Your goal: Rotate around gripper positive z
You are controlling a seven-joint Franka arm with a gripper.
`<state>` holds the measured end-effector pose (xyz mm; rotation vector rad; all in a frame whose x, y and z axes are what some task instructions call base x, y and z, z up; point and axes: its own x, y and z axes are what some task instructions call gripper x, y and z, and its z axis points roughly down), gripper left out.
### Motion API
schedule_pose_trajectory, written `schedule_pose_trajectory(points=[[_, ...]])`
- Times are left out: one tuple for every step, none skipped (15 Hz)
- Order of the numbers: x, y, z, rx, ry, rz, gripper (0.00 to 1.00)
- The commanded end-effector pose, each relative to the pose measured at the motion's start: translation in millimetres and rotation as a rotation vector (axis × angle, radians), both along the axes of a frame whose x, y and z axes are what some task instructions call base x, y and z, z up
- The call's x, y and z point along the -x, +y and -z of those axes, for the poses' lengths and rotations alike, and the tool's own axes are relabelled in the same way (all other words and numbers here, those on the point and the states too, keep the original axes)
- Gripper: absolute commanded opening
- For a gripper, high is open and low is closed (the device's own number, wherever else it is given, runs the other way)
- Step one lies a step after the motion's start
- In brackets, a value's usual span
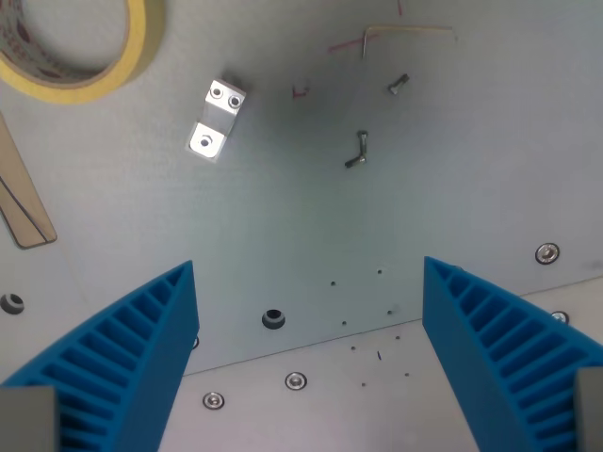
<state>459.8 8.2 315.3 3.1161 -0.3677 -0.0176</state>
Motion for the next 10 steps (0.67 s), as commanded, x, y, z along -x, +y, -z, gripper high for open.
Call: schedule_pose_trajectory(points=[[-0.1,-0.2,-3.5,0.002,-0.008,0.167,1.00],[-0.1,-0.2,-3.5,0.002,-0.008,0.181,1.00],[-0.1,-0.2,-3.5,0.002,-0.008,0.194,1.00],[-0.1,-0.2,-3.5,0.002,-0.008,0.207,1.00],[-0.1,-0.2,-3.5,0.002,-0.008,0.221,1.00],[-0.1,-0.2,-3.5,0.003,-0.008,0.234,1.00],[-0.1,-0.2,-3.5,0.003,-0.008,0.247,1.00],[-0.1,-0.2,-3.5,0.003,-0.008,0.261,1.00],[-0.1,-0.2,-3.5,0.003,-0.008,0.274,1.00],[-0.1,-0.2,-3.5,0.003,-0.008,0.287,1.00]])
